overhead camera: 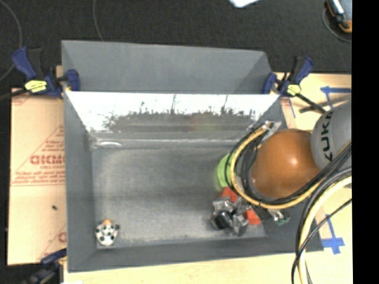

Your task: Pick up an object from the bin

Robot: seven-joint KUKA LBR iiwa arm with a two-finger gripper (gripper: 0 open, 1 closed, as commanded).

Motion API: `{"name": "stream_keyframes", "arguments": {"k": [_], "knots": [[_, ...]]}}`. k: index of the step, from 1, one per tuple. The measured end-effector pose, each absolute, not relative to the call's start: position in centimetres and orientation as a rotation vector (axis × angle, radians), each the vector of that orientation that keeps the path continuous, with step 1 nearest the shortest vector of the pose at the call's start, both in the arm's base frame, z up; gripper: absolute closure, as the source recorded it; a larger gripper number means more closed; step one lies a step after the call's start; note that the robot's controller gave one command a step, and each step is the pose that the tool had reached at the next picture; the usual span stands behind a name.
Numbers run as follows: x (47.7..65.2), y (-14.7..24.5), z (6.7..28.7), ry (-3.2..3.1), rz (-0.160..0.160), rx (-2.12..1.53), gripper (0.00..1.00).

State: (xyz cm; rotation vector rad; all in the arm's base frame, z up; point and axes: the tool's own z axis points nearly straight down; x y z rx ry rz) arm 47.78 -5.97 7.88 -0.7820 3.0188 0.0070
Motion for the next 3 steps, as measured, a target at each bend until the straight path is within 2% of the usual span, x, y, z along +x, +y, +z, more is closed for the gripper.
{"name": "stream_keyframes", "arguments": {"k": [3], "knots": [[47.63,-5.85,7.59,3.005,0.003,-0.797,1.00]]}}
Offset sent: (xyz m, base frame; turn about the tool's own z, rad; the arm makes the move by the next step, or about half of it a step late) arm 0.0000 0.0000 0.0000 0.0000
